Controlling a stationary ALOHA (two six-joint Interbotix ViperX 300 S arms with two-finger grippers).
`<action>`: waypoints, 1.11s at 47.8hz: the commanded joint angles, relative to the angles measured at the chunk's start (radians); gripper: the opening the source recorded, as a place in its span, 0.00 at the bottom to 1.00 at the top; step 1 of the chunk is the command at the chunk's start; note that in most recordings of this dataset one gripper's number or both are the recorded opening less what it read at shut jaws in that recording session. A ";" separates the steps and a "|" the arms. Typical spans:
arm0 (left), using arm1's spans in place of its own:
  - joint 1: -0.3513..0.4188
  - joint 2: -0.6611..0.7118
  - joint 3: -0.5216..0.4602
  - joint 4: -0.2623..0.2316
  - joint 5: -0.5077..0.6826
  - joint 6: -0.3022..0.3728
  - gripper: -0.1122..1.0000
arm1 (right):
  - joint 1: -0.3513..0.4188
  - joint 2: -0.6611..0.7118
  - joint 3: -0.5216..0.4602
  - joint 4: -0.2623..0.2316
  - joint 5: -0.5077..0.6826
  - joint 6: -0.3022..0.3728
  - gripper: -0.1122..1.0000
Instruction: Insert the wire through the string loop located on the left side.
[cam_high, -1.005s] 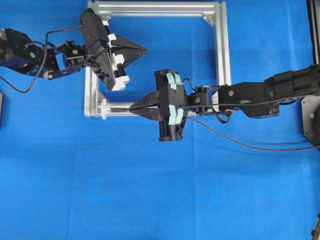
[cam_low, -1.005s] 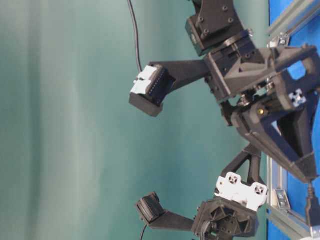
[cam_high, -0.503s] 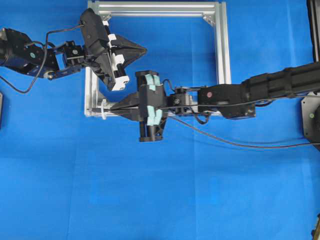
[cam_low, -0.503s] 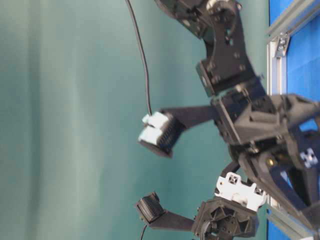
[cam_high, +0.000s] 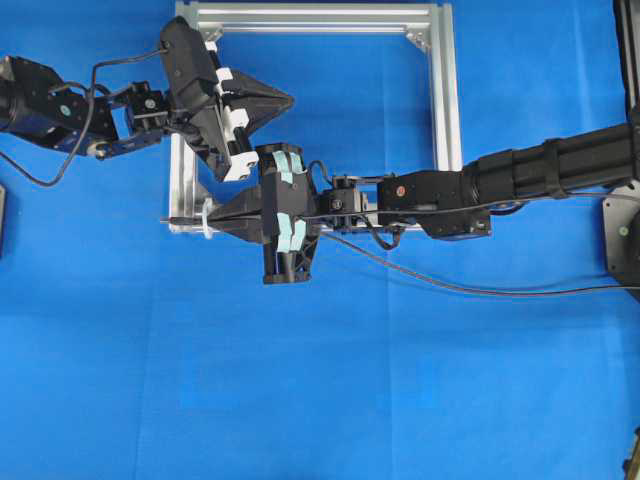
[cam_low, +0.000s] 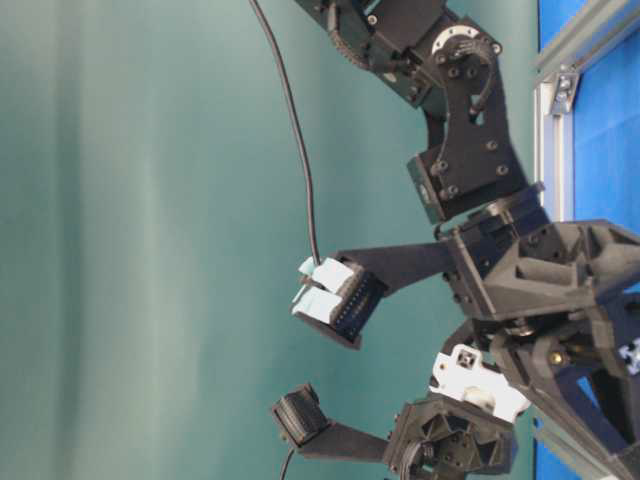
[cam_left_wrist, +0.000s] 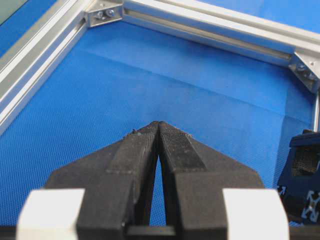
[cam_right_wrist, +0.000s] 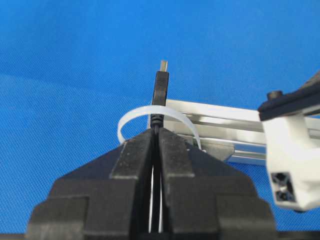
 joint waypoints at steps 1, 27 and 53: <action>0.000 -0.040 -0.009 0.002 -0.005 0.000 0.10 | -0.003 -0.023 -0.017 0.000 -0.006 0.000 0.10; 0.071 -0.348 0.341 0.002 -0.023 0.003 0.10 | -0.003 -0.023 -0.015 0.000 -0.006 0.000 0.10; 0.044 -0.555 0.489 0.008 0.005 -0.044 0.10 | -0.003 -0.021 -0.014 0.000 -0.006 0.002 0.10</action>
